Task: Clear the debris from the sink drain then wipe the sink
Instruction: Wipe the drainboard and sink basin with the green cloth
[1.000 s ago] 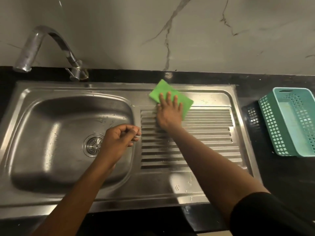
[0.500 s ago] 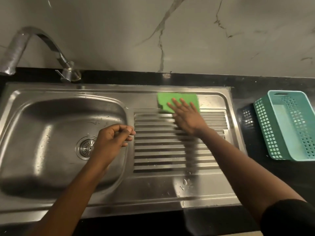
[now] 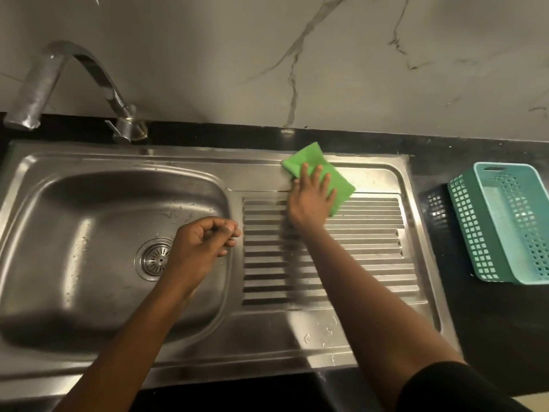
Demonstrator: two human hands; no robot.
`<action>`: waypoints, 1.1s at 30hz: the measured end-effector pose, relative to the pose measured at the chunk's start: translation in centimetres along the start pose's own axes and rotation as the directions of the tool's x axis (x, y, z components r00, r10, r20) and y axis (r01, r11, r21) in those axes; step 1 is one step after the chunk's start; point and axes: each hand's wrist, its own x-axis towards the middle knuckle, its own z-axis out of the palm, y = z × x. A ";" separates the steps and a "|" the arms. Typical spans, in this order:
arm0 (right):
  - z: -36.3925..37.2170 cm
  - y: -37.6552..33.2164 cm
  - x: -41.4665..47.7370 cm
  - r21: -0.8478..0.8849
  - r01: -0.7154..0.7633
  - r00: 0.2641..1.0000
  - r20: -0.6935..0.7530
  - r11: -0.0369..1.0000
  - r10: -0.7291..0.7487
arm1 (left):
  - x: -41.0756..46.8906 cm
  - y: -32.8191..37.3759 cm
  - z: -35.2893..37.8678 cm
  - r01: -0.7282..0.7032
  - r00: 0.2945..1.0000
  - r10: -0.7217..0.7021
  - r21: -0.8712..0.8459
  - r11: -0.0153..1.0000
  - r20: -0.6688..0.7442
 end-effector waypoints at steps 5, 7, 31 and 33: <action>4.3 -8.9 -3.3 0.061 0.261 0.950 0.162 0.963 -0.267 | -0.1 -0.9 -2.6 0.044 0.998 -0.042 0.067 0.997 -0.042; 5.5 -11.5 -4.2 0.059 0.391 0.887 0.243 0.918 -0.393 | -0.2 -1.4 -3.6 0.070 0.996 -0.065 0.092 0.993 -0.067; -6.6 11.4 -0.7 -0.105 0.036 0.999 0.022 0.994 -0.034 | -2.6 -0.7 -1.9 0.034 0.999 -0.032 0.092 0.995 -0.022; -4.0 7.0 -3.9 -0.121 0.167 0.985 0.054 0.979 -0.161 | -2.7 -0.5 -1.9 0.030 0.999 -0.028 0.091 0.995 -0.018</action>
